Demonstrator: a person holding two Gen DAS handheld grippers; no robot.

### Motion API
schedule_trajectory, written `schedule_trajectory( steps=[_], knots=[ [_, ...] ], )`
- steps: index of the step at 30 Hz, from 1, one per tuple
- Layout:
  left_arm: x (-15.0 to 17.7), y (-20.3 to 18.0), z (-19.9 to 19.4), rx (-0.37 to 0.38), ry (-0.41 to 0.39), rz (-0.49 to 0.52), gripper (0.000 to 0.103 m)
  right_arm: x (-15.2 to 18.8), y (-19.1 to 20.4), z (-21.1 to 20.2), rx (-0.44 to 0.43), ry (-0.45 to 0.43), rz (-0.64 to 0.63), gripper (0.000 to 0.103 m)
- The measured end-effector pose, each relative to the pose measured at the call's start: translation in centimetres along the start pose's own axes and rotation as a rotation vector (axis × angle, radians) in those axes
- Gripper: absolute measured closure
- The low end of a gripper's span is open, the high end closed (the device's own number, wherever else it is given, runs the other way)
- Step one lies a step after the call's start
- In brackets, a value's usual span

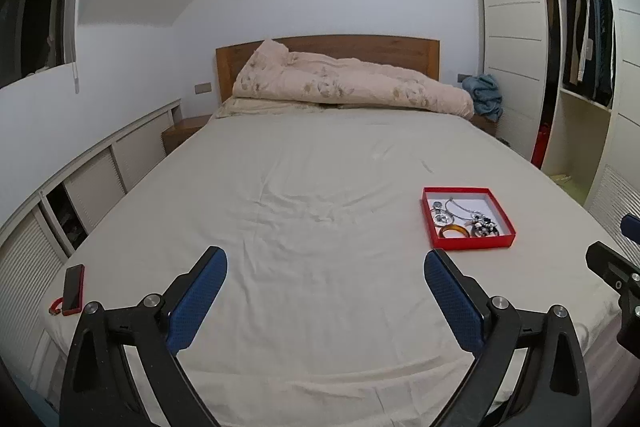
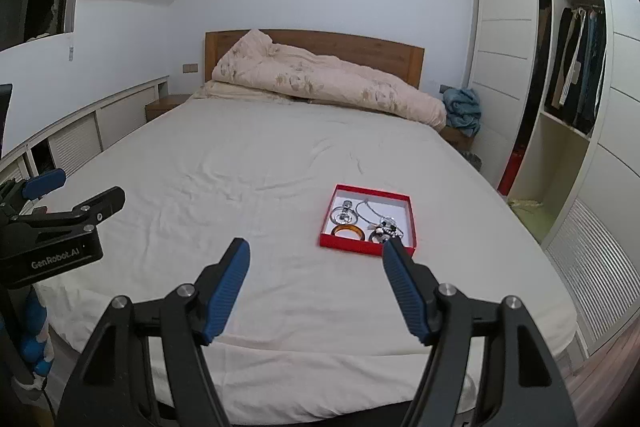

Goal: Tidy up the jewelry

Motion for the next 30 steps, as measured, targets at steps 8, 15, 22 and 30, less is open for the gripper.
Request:
schedule_trajectory(
  steps=[8,15,22,30],
  knots=[
    [-0.2,0.3,-1.7,0.014,-0.026,-0.011,0.005,0.1,0.3,-1.2,-0.004,-0.016,-0.012,0.036],
    [-0.4,0.5,-2.3,0.025,-0.033,-0.016,0.004,0.0,0.4,-1.4,-0.009,-0.025,-0.022,0.036],
    [-0.2,0.3,-2.3,0.033,-0.037,-0.013,0.003,0.1,0.6,-1.5,-0.010,-0.029,-0.030,0.036],
    [-0.2,0.2,-1.9,0.041,-0.025,-0.013,0.002,0.2,0.6,-0.9,-0.010,-0.014,-0.029,0.036]
  ],
)
Point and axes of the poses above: each gripper's, at about its wrist camera, not at the fingertips, and z roughly the way its jaws point, y to its left, x to its underside, the point moved 2 cm from there along z, roughly the way its jaws point, and after that the axes turned 8 degrees about z, right-handed, at the moved point
